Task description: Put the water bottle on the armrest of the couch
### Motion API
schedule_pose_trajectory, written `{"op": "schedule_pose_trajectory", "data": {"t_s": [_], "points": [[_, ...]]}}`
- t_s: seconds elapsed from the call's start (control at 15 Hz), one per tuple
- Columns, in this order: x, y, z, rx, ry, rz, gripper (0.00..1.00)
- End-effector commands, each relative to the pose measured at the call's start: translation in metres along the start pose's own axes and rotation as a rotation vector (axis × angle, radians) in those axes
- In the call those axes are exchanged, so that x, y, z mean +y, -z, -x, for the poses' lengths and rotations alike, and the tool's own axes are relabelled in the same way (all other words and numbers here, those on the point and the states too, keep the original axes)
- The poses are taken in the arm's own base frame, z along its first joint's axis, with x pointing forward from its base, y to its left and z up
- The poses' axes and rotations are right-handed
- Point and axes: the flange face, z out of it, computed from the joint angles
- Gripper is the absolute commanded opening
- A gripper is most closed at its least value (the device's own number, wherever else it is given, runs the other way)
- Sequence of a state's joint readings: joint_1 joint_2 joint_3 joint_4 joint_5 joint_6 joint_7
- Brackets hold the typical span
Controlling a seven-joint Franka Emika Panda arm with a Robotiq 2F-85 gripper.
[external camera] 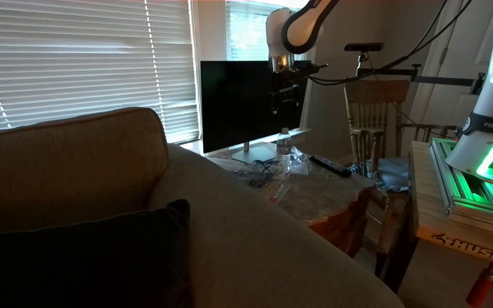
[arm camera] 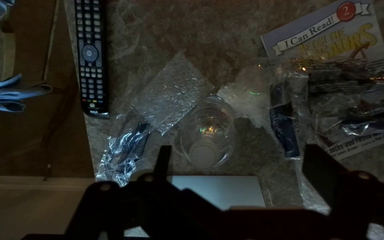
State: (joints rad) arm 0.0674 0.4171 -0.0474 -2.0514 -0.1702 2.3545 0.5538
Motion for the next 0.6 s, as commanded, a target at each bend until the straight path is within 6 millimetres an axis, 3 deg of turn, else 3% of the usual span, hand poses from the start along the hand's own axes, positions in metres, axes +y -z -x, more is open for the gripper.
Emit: {"op": "schedule_pose_trajectory", "data": {"t_s": [0.0,0.53], "points": [[0.0,0.0,-0.002,0.011,0.0,0.002,1.0],[0.036,-0.033,-0.025,0.037,-0.049,-0.011,1.0]]}}
